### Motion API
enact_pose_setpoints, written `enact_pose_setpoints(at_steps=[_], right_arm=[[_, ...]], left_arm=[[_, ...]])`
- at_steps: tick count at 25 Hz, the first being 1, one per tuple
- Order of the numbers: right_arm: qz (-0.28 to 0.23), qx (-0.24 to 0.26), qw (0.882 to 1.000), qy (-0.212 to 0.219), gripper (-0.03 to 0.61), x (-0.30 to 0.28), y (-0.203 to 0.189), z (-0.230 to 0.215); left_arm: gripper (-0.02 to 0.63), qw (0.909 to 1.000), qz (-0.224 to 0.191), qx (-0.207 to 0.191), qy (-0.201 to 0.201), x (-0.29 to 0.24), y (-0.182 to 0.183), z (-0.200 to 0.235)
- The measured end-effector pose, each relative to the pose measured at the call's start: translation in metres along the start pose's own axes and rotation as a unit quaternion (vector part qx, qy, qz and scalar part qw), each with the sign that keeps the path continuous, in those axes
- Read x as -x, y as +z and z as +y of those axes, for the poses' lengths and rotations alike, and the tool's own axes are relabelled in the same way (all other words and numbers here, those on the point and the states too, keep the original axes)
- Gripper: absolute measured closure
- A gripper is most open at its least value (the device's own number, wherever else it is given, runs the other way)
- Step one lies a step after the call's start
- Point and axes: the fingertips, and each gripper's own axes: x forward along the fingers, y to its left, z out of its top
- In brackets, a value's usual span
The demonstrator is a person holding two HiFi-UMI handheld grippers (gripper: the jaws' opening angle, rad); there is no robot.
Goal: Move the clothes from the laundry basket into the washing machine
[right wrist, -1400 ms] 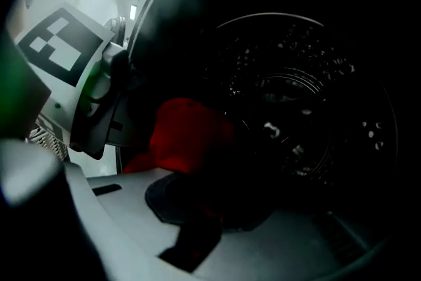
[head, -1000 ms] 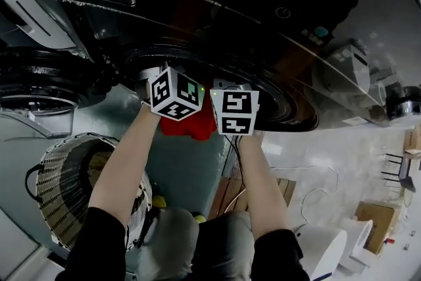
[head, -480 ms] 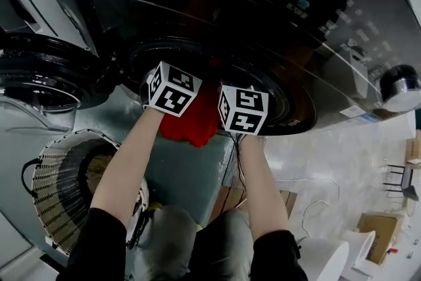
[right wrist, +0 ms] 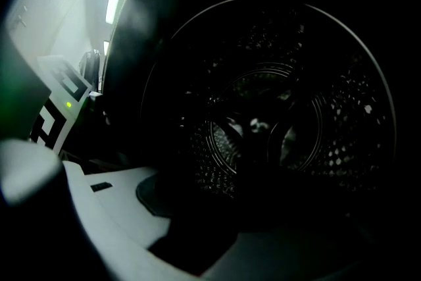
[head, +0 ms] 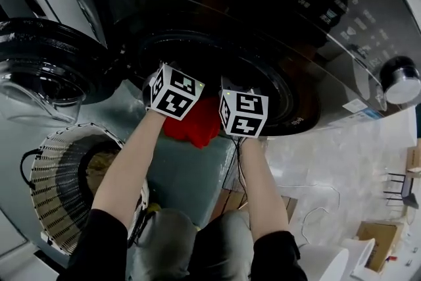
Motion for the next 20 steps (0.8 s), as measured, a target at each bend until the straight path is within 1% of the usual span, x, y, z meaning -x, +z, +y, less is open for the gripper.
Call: enact_pose_setpoints(at_steps=[1,4,6,7,9,10,15,18,20], right_arm=[[-0.002,0.004,1.0,-0.002,0.406,0.002,0.001,0.001],[-0.009,0.005,1.0,-0.007,0.447,0.006,0.006,0.0],[-0.01,0.003,1.0,-0.011,0.481,0.01,0.005,-0.001],[-0.011,0.002,1.0,-0.013,0.516,0.012,0.005,-0.001],[-0.014,0.001,1.0,-0.014,0.575,0.015,0.005,-0.001],[-0.016,0.0,1.0,-0.012,0.575,0.017,0.005,0.0],[-0.022,-0.009,1.0,-0.004,0.575,0.022,0.005,0.003],[-0.028,-0.013,1.0,0.001,0.575,0.027,0.006,0.006],[-0.033,-0.018,0.999,0.0,0.575,0.034,0.008,0.006]], left_arm=[[0.327,1.0,-0.004,0.001,0.001,0.002,0.001,0.0],[0.374,0.9999,-0.013,-0.007,0.003,0.008,0.005,0.001],[0.428,0.9998,-0.018,-0.006,0.005,0.012,0.005,-0.001],[0.454,0.9998,-0.02,-0.005,0.007,0.014,0.004,-0.002],[0.56,0.9996,-0.023,-0.005,0.013,0.019,0.003,-0.001],[0.601,0.9996,-0.024,-0.006,0.014,0.021,0.002,-0.001],[0.603,0.9994,-0.03,0.012,0.014,0.027,0.0,-0.002],[0.603,0.999,-0.041,0.005,0.019,0.034,0.002,-0.004],[0.603,0.9984,-0.05,0.011,0.025,0.041,0.004,-0.003]])
